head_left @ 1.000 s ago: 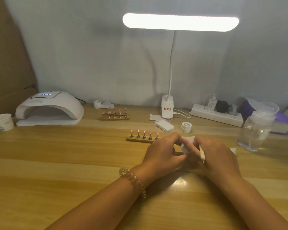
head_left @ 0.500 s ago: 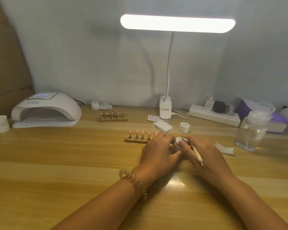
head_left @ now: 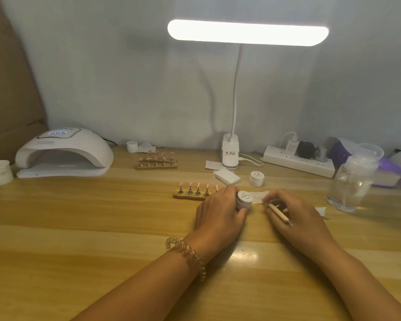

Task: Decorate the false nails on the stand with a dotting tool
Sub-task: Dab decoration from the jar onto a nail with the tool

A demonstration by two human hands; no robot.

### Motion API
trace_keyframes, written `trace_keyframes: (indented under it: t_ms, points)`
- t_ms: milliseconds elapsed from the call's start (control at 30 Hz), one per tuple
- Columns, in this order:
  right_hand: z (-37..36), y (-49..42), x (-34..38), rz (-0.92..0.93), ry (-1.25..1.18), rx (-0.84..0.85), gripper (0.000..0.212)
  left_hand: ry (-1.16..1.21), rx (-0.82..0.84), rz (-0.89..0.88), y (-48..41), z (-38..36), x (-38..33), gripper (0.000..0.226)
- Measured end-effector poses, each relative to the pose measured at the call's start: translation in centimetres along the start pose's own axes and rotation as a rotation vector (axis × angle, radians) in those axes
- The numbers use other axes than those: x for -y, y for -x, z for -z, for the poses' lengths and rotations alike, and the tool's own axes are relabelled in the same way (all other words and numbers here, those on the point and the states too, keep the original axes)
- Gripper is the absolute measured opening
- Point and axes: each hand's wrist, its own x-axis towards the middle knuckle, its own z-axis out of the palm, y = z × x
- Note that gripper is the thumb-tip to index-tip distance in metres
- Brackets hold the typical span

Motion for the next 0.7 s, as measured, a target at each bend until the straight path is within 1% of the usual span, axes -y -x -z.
trace_keyframes:
  t_ms: [133,267,367,433,500,567,633,667,700]
  points:
    - [-0.1,0.0,0.1,0.064,0.134,0.033,0.016,-0.037,-0.004,-0.014,-0.1,-0.2,0.0,0.05]
    - [-0.2,-0.1,0.3,0.089,0.212,0.039,0.018,-0.089,-0.048,-0.059,0.0,-0.4,-0.1,0.052]
    - [-0.6,0.0,0.0,0.093,0.297,0.077,0.033,-0.114,-0.106,-0.101,0.2,-0.3,-0.4,0.048]
    - [-0.8,0.1,-0.3,0.083,0.308,0.1,0.045,-0.113,-0.136,-0.135,0.4,-0.2,-0.5,0.048]
    - [-1.0,0.1,-0.5,0.064,0.308,0.107,0.049,-0.111,-0.169,-0.183,0.6,0.2,-0.5,0.05]
    - [-1.2,0.1,-0.5,0.048,0.309,0.11,0.051,-0.115,-0.242,-0.231,0.6,1.1,-0.4,0.048]
    - [-1.2,0.2,-0.5,0.028,0.3,0.115,0.05,-0.12,-0.358,-0.191,-0.1,2.6,0.6,0.046]
    - [-1.2,0.2,-0.6,0.02,0.295,0.116,0.049,-0.129,-0.392,-0.122,-0.5,3.5,1.5,0.047]
    - [-1.1,0.3,-0.5,0.008,0.289,0.112,0.048,-0.147,-0.39,-0.026,-0.8,4.4,2.6,0.048]
